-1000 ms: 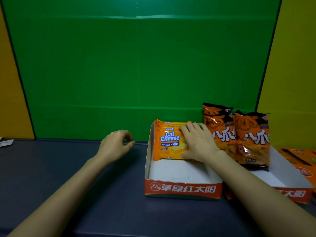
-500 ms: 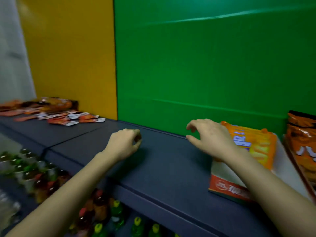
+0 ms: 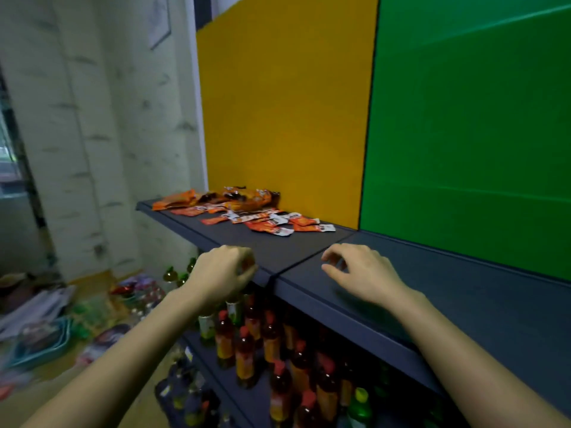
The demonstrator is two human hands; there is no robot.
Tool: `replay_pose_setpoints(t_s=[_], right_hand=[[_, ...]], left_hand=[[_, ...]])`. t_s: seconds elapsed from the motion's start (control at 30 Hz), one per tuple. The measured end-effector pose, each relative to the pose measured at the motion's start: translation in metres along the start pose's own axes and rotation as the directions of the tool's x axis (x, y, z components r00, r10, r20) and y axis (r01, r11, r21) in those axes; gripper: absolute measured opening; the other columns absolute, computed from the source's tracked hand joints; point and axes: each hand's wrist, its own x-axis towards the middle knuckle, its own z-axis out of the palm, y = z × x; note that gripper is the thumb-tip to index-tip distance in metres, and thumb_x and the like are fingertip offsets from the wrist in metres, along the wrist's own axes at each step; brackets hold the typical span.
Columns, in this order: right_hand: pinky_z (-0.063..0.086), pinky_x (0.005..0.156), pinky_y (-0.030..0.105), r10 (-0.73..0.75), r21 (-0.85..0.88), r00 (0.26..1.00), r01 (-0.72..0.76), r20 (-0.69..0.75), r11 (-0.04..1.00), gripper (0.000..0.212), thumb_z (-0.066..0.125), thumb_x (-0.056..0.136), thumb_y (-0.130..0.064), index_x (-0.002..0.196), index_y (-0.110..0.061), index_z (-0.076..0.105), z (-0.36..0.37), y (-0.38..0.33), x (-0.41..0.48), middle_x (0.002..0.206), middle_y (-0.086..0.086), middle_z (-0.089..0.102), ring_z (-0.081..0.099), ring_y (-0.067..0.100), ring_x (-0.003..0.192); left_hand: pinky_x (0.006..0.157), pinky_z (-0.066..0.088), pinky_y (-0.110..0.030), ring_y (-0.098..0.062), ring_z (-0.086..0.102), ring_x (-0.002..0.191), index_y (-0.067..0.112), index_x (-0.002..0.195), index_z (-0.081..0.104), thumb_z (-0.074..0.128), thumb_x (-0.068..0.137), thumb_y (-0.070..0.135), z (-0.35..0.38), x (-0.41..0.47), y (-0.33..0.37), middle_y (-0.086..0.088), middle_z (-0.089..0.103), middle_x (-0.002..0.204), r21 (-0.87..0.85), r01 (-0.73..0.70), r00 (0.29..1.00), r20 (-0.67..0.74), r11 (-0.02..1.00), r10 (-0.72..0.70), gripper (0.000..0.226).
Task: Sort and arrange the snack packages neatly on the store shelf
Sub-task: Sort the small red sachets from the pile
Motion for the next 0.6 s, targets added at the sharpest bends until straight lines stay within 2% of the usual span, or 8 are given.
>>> replay_pose_setpoints(t_s=[0.23,0.33,0.47,0.6], right_hand=[[0.040,0.076,0.028,0.133,0.116,0.990,-0.137,0.041,0.984,0.022,0.050,0.091,-0.042,0.107,-0.031,0.060,0.060,-0.045,0.081,0.098,-0.013,0.060,0.058,0.015,0.101],[0.043,0.080,0.031,0.187,0.100,0.980,-0.194,0.070,0.976,0.021,0.050,0.091,-0.040,0.105,-0.030,0.062,0.079,-0.048,0.112,0.105,-0.009,0.063,0.058,0.017,0.104],[0.045,0.086,0.034,0.269,0.018,0.955,-0.273,0.123,0.962,0.024,0.048,0.091,-0.041,0.106,-0.029,0.063,0.101,-0.039,0.154,0.117,-0.004,0.063,0.056,0.024,0.111],[0.044,0.083,0.033,0.265,-0.070,0.945,-0.256,0.190,0.964,0.027,0.049,0.091,-0.041,0.109,-0.027,0.064,0.122,-0.027,0.189,0.120,-0.001,0.060,0.055,0.022,0.111]], left_hand=[[0.073,0.049,-0.031,-0.018,0.062,0.099,0.025,0.110,0.060,0.048,0.092,0.040,0.013,0.011,-0.097,0.006,0.067,0.106,-0.039,0.032,0.998,0.047,0.999,-0.030,0.026],[0.071,0.048,-0.030,-0.017,0.061,0.098,0.025,0.108,0.060,0.047,0.093,0.041,0.025,0.024,-0.123,0.007,0.066,0.104,-0.042,0.005,0.999,0.050,0.999,-0.003,0.026],[0.066,0.039,-0.026,-0.015,0.061,0.096,0.026,0.104,0.061,0.047,0.092,0.041,0.046,0.047,-0.148,0.009,0.066,0.102,-0.098,-0.014,0.999,0.033,0.995,0.018,0.023],[0.071,0.045,-0.029,-0.016,0.060,0.098,0.024,0.098,0.060,0.048,0.092,0.042,0.070,0.085,-0.170,0.007,0.066,0.102,-0.122,-0.022,0.996,0.078,0.992,0.032,0.023]])
